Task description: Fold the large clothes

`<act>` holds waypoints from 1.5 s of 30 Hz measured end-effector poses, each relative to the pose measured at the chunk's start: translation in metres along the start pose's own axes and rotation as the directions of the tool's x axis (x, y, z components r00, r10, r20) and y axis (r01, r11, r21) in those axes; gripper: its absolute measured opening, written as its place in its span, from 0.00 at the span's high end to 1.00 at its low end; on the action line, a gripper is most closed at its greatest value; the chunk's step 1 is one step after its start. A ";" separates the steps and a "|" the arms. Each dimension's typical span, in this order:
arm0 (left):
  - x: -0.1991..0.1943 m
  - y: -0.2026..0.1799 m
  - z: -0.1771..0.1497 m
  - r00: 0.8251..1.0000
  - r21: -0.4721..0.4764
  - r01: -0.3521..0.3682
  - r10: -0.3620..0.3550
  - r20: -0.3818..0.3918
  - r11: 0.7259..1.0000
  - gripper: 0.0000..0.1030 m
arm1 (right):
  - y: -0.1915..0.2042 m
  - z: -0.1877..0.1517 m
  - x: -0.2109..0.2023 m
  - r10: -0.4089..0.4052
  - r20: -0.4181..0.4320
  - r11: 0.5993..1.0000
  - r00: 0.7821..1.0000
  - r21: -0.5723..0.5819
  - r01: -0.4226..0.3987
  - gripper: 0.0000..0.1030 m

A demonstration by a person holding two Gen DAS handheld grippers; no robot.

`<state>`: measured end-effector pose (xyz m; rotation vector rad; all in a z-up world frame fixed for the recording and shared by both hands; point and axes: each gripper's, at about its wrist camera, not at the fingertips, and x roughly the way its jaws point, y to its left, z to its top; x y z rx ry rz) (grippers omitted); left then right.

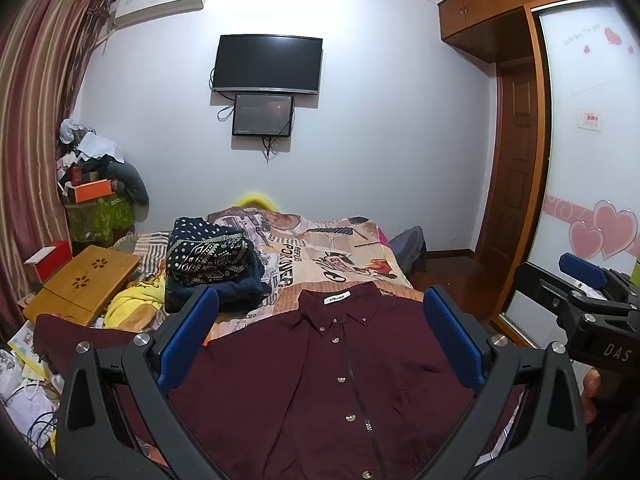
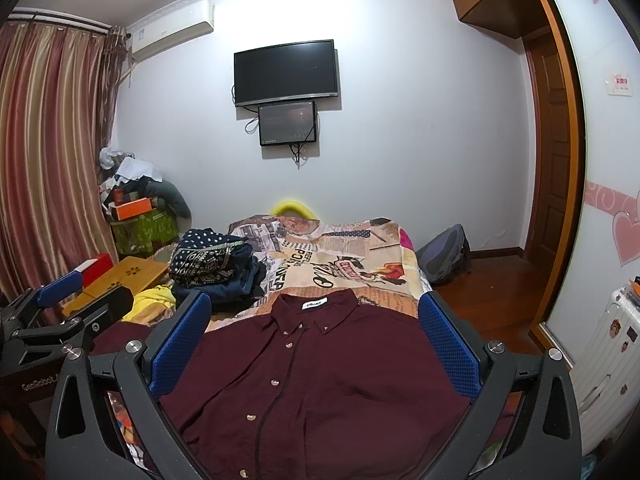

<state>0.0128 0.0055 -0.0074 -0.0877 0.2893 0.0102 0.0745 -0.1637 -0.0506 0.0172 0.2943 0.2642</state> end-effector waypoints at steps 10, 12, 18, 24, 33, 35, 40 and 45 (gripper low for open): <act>-0.001 0.008 0.001 1.000 -0.005 0.000 0.000 -0.003 1.000 0.00 | 0.000 0.000 0.003 -0.001 -0.004 1.000 1.000 -0.002 0.001 0.00; -0.002 0.011 0.002 1.000 -0.007 0.002 -0.002 -0.004 1.000 0.00 | 0.000 0.001 0.003 -0.002 -0.004 1.000 1.000 -0.003 0.002 0.00; 0.000 0.001 -0.002 1.000 -0.008 0.004 -0.004 -0.004 1.000 0.00 | -0.001 0.000 0.002 -0.001 -0.008 1.000 1.000 -0.003 0.001 0.00; 0.001 0.002 -0.004 1.000 -0.012 -0.002 0.002 -0.011 1.000 0.00 | 0.001 -0.001 0.004 -0.003 -0.017 1.000 1.000 -0.003 0.003 0.00; 0.002 0.003 -0.004 1.000 -0.016 -0.001 0.001 -0.014 1.000 0.00 | 0.000 -0.001 0.004 -0.005 -0.023 1.000 1.000 -0.003 0.005 0.00; 0.002 0.003 -0.004 1.000 -0.017 -0.001 0.001 -0.016 1.000 0.00 | -0.001 0.000 0.003 -0.005 -0.024 1.000 1.000 -0.004 0.005 0.00; 0.003 0.003 -0.004 1.000 -0.018 -0.001 0.000 -0.019 1.000 0.00 | -0.001 0.000 0.005 -0.007 -0.028 1.000 1.000 -0.003 0.007 0.00; 0.004 0.003 -0.005 1.000 -0.018 -0.002 0.001 -0.020 1.000 0.00 | -0.001 0.000 0.007 -0.008 -0.030 1.000 1.000 -0.001 0.008 0.00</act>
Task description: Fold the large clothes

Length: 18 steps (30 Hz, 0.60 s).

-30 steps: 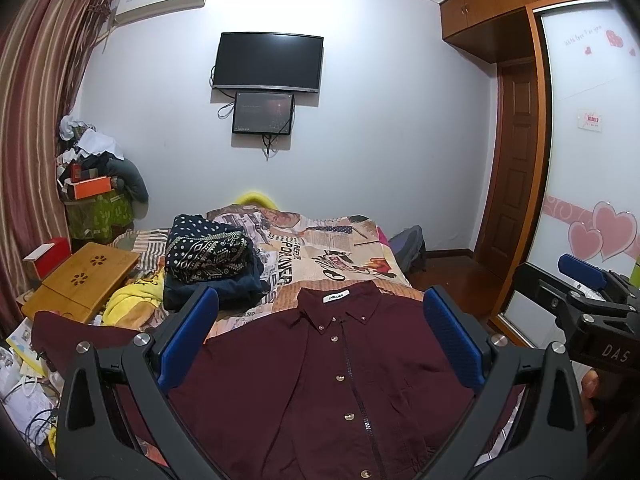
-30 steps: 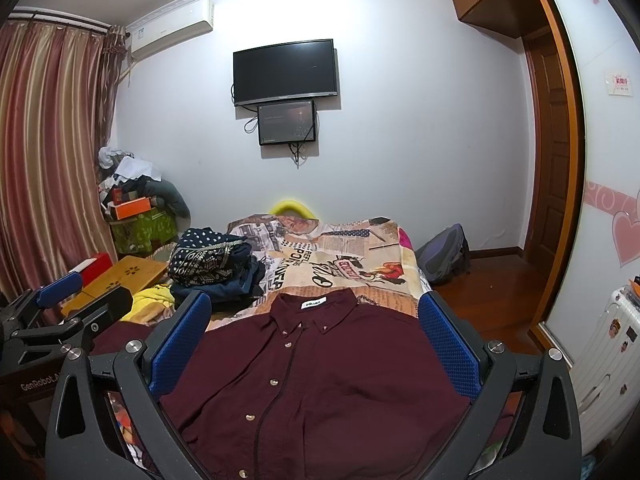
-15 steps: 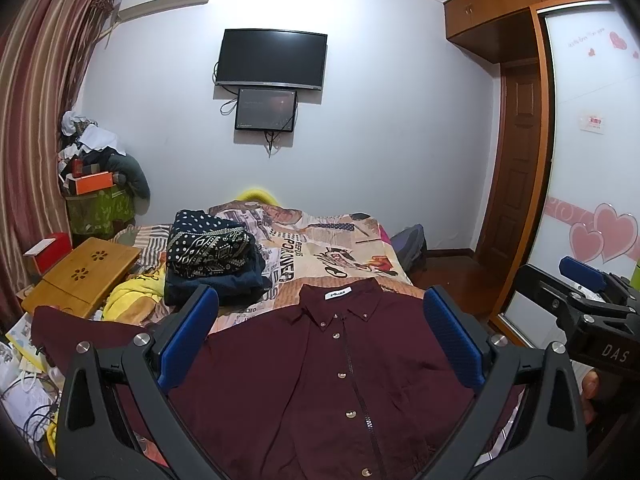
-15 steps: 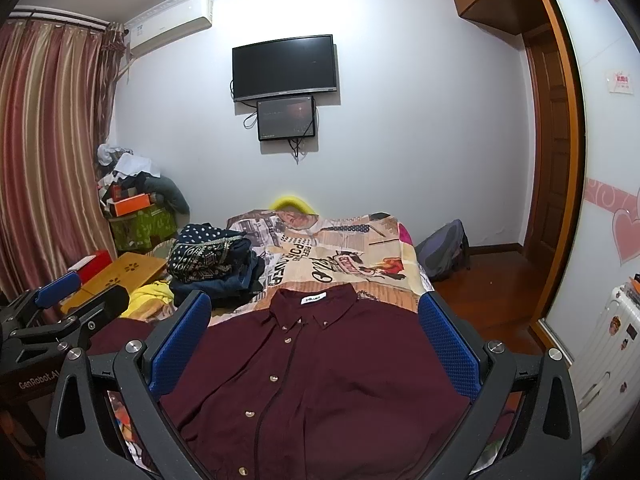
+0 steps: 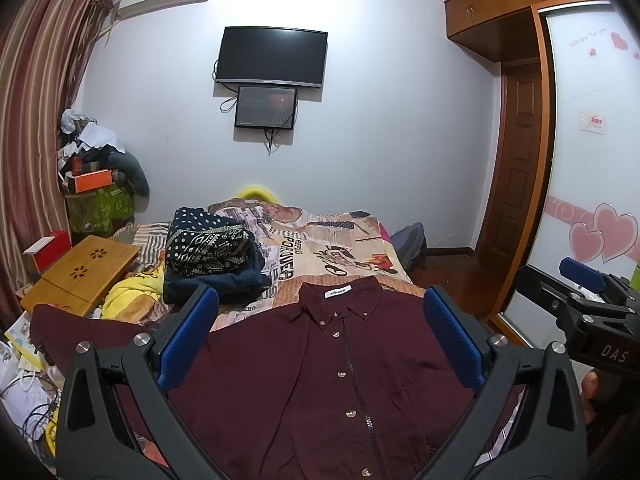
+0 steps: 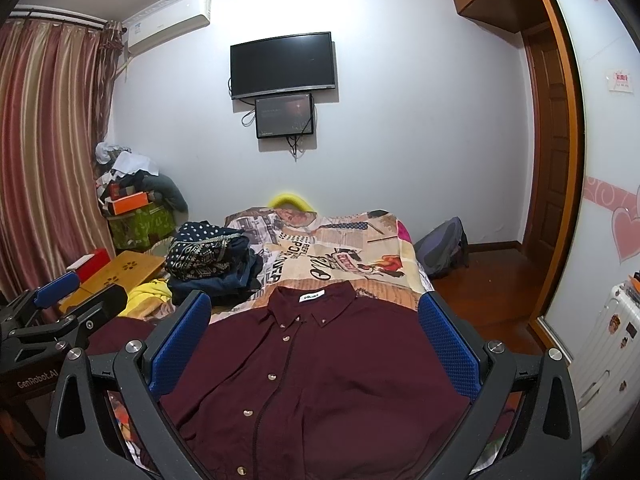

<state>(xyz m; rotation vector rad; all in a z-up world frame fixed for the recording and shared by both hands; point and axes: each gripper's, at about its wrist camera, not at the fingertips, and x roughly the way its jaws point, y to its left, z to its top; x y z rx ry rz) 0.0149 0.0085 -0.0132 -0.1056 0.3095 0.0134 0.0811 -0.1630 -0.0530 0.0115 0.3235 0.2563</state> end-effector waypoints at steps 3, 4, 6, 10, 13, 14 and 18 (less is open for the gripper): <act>0.002 0.000 0.000 1.000 -0.001 -0.001 0.001 -0.004 1.000 0.00 | -0.002 -0.001 0.002 0.001 -0.006 1.000 1.000 0.006 -0.001 0.00; 0.002 0.000 0.000 1.000 -0.001 -0.001 0.001 -0.006 1.000 0.00 | -0.003 -0.001 0.003 0.002 -0.007 1.000 1.000 0.008 -0.002 0.00; 0.004 0.000 -0.001 1.000 0.000 -0.004 0.004 -0.008 1.000 0.00 | -0.003 -0.001 0.004 0.001 -0.011 1.000 1.000 0.010 -0.001 0.00; 0.009 0.001 0.000 1.000 0.001 -0.008 0.008 -0.017 1.000 0.00 | -0.005 -0.002 0.007 0.001 -0.018 1.000 1.000 0.016 0.000 0.00; 0.015 0.003 0.001 1.000 0.000 -0.012 0.012 -0.024 1.000 0.00 | -0.006 -0.002 0.011 -0.001 -0.027 1.000 1.000 0.022 0.002 0.00; 0.017 0.004 0.001 1.000 0.000 -0.014 0.014 -0.026 1.000 0.00 | -0.007 -0.003 0.013 -0.002 -0.032 1.000 0.999 0.024 0.002 0.00; 0.028 0.011 0.001 0.999 -0.007 -0.031 0.031 -0.037 0.999 0.00 | -0.009 -0.003 0.023 -0.010 -0.051 1.000 0.999 0.023 0.011 0.00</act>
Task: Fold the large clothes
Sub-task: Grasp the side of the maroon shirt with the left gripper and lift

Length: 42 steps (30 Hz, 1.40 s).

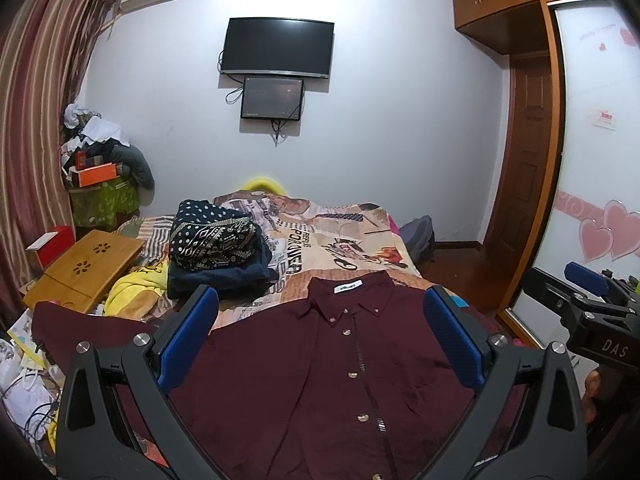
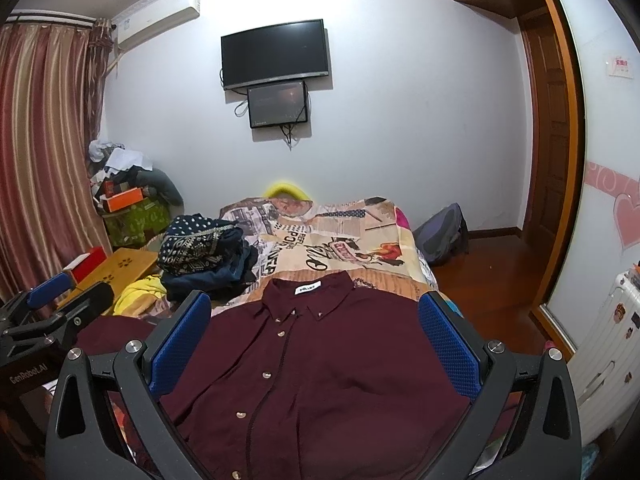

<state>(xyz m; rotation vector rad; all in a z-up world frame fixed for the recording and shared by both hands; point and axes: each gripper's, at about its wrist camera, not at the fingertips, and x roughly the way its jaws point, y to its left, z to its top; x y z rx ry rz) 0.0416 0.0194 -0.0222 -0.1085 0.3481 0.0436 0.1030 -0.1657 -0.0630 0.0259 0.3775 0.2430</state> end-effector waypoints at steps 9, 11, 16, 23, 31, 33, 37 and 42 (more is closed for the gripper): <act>0.033 0.057 0.002 0.986 -0.010 -0.166 0.166 -0.024 0.986 0.00 | -0.003 -0.001 0.033 -0.020 -0.071 1.000 0.997 -0.001 0.020 0.00; 0.039 0.081 0.000 0.975 -0.031 -0.221 0.220 -0.030 0.975 0.00 | -0.003 -0.003 0.043 -0.022 -0.096 1.000 0.995 -0.007 0.022 0.00; 0.051 0.161 -0.011 0.901 -0.106 -0.434 0.429 -0.066 0.895 0.00 | 0.002 -0.005 0.070 -0.032 -0.157 0.999 0.987 -0.034 0.027 0.00; 0.062 0.281 -0.046 0.783 -0.251 -0.622 0.586 -0.209 0.741 0.00 | 0.016 -0.010 0.106 -0.028 -0.219 0.998 0.975 -0.060 0.015 0.00; 0.080 0.409 -0.122 0.760 -0.478 -0.649 0.480 -0.438 0.592 0.00 | 0.030 -0.017 0.142 -0.021 -0.295 0.996 0.955 -0.092 -0.006 0.00; 0.089 0.436 -0.146 0.774 -0.537 -0.632 0.426 -0.468 0.558 0.01 | 0.033 -0.019 0.150 -0.008 -0.320 0.996 0.947 -0.085 -0.020 0.00; 0.100 0.469 -0.185 0.803 -0.642 -0.595 0.317 -0.505 0.483 0.13 | 0.035 -0.024 0.164 -0.005 -0.360 0.996 0.933 -0.081 -0.026 0.00; 0.113 0.497 -0.206 0.801 -0.669 -0.598 0.302 -0.517 0.441 0.20 | 0.037 -0.029 0.176 -0.009 -0.397 0.996 0.918 -0.081 -0.026 0.00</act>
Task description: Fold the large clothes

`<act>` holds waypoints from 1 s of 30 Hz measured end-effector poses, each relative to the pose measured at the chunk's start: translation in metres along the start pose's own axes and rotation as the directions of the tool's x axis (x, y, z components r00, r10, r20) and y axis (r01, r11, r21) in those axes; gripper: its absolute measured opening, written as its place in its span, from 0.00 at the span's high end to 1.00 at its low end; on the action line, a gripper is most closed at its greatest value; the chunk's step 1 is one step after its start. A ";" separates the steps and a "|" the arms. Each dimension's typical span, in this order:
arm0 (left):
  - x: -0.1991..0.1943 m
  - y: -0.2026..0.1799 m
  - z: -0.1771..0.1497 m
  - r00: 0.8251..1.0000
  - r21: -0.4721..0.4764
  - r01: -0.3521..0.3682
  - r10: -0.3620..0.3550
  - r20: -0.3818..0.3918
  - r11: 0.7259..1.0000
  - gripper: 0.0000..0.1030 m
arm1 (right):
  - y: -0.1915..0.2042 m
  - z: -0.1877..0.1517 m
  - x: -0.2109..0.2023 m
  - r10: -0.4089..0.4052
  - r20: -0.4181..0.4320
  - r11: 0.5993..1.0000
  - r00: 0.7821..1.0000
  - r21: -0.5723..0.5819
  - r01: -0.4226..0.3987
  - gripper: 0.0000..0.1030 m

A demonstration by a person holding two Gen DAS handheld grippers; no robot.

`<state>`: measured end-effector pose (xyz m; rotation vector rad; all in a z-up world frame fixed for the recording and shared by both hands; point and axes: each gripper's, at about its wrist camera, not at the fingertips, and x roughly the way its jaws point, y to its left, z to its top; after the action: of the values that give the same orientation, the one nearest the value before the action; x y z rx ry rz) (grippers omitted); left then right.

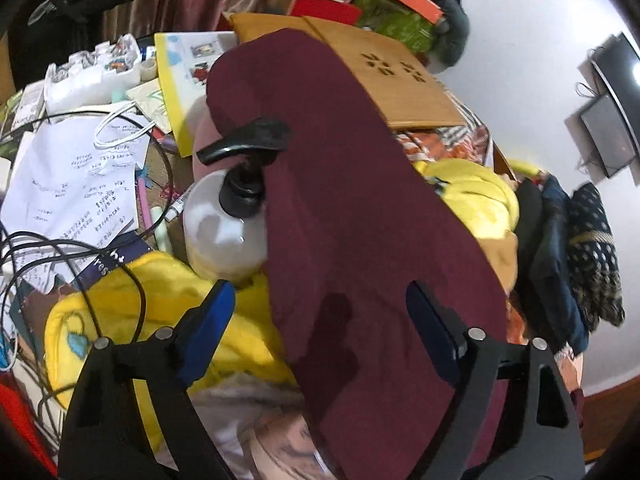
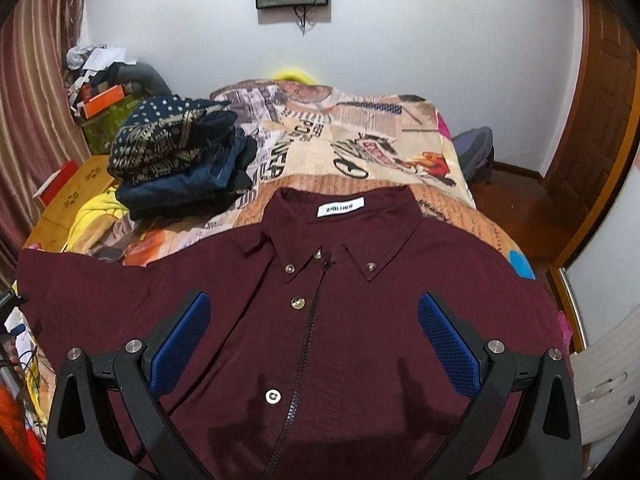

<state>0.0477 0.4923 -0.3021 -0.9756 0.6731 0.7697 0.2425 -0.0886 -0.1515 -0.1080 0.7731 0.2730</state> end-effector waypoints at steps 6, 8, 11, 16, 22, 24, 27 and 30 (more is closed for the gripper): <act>0.018 0.010 0.007 1.000 -0.043 -0.019 0.020 0.021 0.999 0.33 | 0.001 -0.003 0.006 -0.001 -0.023 1.000 1.000 -0.004 0.001 0.00; 0.023 0.007 0.005 1.000 -0.024 -0.029 0.029 -0.001 0.999 0.55 | -0.001 -0.004 0.003 0.000 -0.021 1.000 1.000 0.000 0.000 0.00; 0.030 -0.002 0.001 0.997 0.013 -0.055 0.056 -0.050 0.998 0.81 | -0.005 -0.004 -0.001 0.005 -0.017 1.000 1.000 0.009 -0.005 0.00; 0.004 -0.045 0.005 0.996 0.172 -0.092 0.086 0.039 0.981 0.96 | -0.011 -0.005 -0.007 0.006 -0.003 1.000 1.000 0.024 -0.006 0.00; -0.074 -0.145 0.014 0.973 0.391 -0.065 -0.029 0.229 0.918 0.96 | -0.022 -0.007 -0.019 0.015 0.023 0.998 1.000 0.066 -0.017 0.00; -0.100 -0.174 0.007 0.962 0.445 -0.002 -0.120 0.246 0.896 0.97 | -0.026 -0.008 -0.023 0.013 0.034 0.997 0.999 0.078 -0.015 0.00; -0.138 -0.220 -0.017 0.935 0.536 0.076 -0.247 0.256 0.841 0.98 | -0.035 -0.010 -0.029 0.005 0.045 0.995 0.999 0.097 -0.009 0.00; -0.167 -0.264 -0.053 0.906 0.627 0.168 -0.370 0.207 0.761 0.98 | -0.044 -0.011 -0.033 -0.005 0.049 0.994 0.999 0.106 0.000 0.00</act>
<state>0.1614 0.3092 -0.0693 -0.3335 0.4253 0.3905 0.2245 -0.1396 -0.1365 -0.0020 0.7370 0.2311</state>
